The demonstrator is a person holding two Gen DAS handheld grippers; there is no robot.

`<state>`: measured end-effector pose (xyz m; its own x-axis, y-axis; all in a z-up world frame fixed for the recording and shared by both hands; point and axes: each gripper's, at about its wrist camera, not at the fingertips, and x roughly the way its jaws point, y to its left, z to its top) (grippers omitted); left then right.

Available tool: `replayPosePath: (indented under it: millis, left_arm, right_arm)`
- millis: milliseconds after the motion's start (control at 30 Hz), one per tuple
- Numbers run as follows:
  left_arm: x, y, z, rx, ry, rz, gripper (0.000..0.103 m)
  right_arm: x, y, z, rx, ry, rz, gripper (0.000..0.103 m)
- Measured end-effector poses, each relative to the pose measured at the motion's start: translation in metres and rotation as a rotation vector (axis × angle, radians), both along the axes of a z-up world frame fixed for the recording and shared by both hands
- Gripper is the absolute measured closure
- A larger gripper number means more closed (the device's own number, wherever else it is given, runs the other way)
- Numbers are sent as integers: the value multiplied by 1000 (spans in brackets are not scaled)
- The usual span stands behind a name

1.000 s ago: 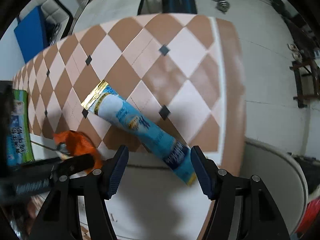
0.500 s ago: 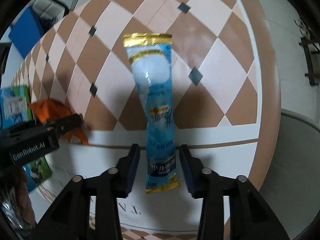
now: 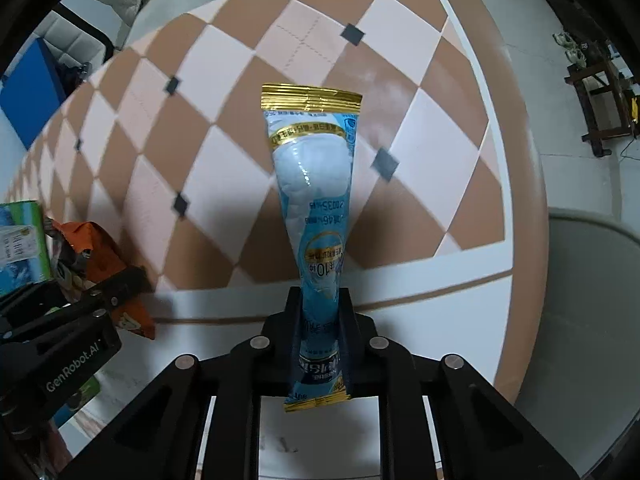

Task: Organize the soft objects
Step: 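Lower the panda bag and blue tube snack into the box and release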

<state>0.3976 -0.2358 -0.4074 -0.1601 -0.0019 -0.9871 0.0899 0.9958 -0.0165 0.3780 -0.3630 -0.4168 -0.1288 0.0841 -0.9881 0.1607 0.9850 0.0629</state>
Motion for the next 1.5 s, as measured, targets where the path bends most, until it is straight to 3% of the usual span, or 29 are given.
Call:
replayPosePath:
  millis: [300,500,667,867,1033,1200,1500]
  left_arm:
    - [-37,46,75,-104,-94,46,61]
    - [-53,135,141,-129,-172,92,61]
    - [-74,224,167,-113,-214,153,61]
    - [-71,294,173,-35,-243,171,61]
    - [-54,362,167,21,-229,187,61]
    - [-35,401,144,102,-188,159,61]
    - [-3,451,83,212,-67,122,61]
  right_arm:
    - [-32,41,62,145,-114,23,87]
    - [-39,112,118,236,-191,79,87]
    - [-47,183,156,270,-240,143,87]
    - [-52,266,184,248,-269,198,87]
    - [-39,334,184,162,-286,240,87]
    - [-18,379,165,79,-271,265,87]
    - [1,409,119,-31,-231,278,87]
